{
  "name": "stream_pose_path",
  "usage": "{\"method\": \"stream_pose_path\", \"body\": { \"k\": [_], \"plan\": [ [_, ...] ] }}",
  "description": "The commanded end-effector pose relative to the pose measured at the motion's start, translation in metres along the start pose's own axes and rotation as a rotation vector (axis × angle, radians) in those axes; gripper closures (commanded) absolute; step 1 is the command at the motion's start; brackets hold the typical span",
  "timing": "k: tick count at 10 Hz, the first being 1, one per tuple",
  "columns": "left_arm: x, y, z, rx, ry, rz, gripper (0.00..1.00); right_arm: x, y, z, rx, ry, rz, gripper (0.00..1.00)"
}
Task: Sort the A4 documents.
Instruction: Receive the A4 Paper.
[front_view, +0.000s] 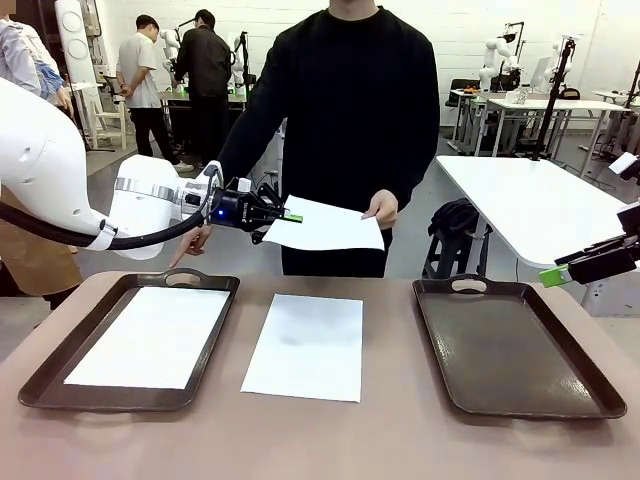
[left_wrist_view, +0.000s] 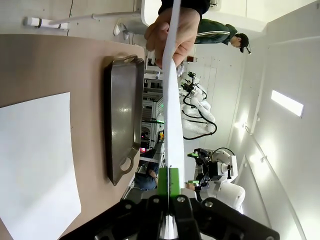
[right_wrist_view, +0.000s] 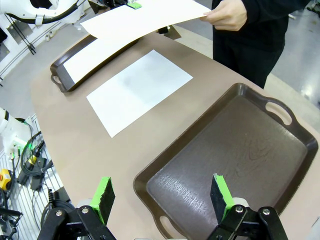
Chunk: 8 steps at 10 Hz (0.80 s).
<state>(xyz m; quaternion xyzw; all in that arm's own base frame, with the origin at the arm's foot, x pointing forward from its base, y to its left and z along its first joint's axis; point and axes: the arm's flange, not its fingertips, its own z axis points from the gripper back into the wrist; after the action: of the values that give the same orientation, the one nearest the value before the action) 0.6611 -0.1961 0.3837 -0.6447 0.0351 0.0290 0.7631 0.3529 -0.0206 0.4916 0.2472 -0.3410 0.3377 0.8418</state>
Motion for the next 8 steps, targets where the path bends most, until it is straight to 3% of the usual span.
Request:
{"method": "stream_pose_path", "body": {
  "k": [1, 4, 5, 8],
  "plan": [
    [0.004, 0.0016, -0.0006, -0.009, 0.011, -0.028, 1.0, 0.0011, -0.0028, -0.0024, 0.018, -0.017, 0.012, 0.0],
    [0.0011, -0.0032, -0.0007, -0.027, 0.042, -0.069, 1.0, 0.0011, -0.0028, -0.0024, 0.018, -0.017, 0.012, 0.0],
    [-0.0001, 0.0001, -0.0001, 0.0, 0.001, -0.009, 1.0, 0.0011, -0.0028, -0.0024, 0.018, -0.017, 0.012, 0.0],
    [-0.0001, 0.0001, -0.0001, 0.0, 0.001, -0.009, 1.0, 0.0011, -0.0028, -0.0024, 0.018, -0.017, 0.012, 0.0]
  ]
}}
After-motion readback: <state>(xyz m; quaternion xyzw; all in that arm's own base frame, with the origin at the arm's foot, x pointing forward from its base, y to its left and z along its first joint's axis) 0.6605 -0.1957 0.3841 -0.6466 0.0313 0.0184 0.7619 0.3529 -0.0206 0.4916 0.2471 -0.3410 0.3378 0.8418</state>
